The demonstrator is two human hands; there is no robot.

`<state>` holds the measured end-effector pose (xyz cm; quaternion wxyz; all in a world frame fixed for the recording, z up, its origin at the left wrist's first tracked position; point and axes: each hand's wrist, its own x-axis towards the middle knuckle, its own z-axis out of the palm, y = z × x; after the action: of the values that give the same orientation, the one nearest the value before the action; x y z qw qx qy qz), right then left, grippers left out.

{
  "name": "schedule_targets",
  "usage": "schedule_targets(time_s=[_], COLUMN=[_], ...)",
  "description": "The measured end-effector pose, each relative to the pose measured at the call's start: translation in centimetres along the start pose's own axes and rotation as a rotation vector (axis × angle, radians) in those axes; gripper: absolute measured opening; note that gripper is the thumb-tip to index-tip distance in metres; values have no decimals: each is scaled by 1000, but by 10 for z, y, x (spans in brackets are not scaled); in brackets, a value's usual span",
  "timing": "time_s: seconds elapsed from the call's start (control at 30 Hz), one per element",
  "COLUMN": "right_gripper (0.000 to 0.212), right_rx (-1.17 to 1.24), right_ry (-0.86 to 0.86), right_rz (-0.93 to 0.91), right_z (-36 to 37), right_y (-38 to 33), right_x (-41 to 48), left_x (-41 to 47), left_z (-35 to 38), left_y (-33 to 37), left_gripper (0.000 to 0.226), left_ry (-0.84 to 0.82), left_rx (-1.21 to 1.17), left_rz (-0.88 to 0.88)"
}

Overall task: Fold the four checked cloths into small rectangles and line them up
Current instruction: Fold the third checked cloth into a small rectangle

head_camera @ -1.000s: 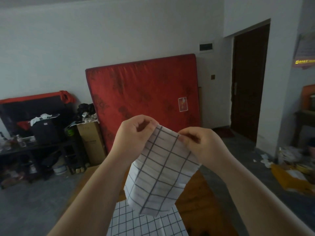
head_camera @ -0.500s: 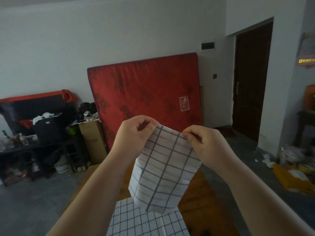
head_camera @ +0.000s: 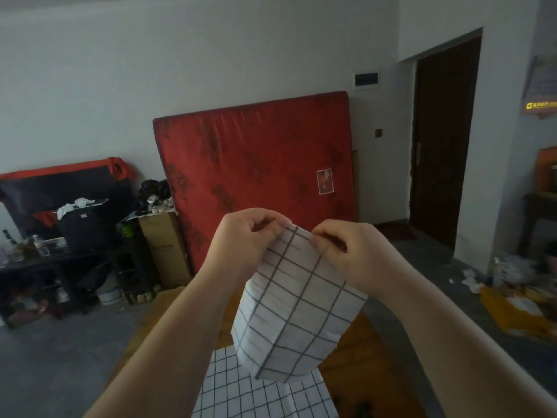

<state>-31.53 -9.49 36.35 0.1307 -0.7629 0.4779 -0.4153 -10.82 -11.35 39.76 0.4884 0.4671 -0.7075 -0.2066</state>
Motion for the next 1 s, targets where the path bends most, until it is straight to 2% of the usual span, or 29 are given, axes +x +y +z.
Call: schedule_targets(time_s=[0.17, 0.27, 0.37, 0.47, 0.6, 0.8, 1.0], right_gripper=[17, 17, 19, 20, 19, 20, 23], right_rx=[-63, -25, 0, -6, -5, -50, 5], right_ry=[48, 80, 78, 38, 65, 196, 372], right_rz=[-42, -46, -25, -13, -92, -173, -135], right_z=[0, -3, -6, -6, -3, 1, 2], right_y=[-5, -3, -1, -3, -11, -11, 6], right_x=[2, 0, 0, 0, 3, 11, 19], left_x=[-6, -7, -8, -10, -10, -12, -10], left_z=[5, 2, -1, 0, 7, 10, 2], left_y=[6, 5, 1, 1, 8, 10, -10], left_gripper=[14, 13, 14, 16, 15, 17, 19], left_ry=[-28, -106, -167, -151, -165, -173, -175], left_rx=[-68, -114, -59, 39, 150, 149, 216], left_rz=[28, -44, -70, -23, 40, 59, 21])
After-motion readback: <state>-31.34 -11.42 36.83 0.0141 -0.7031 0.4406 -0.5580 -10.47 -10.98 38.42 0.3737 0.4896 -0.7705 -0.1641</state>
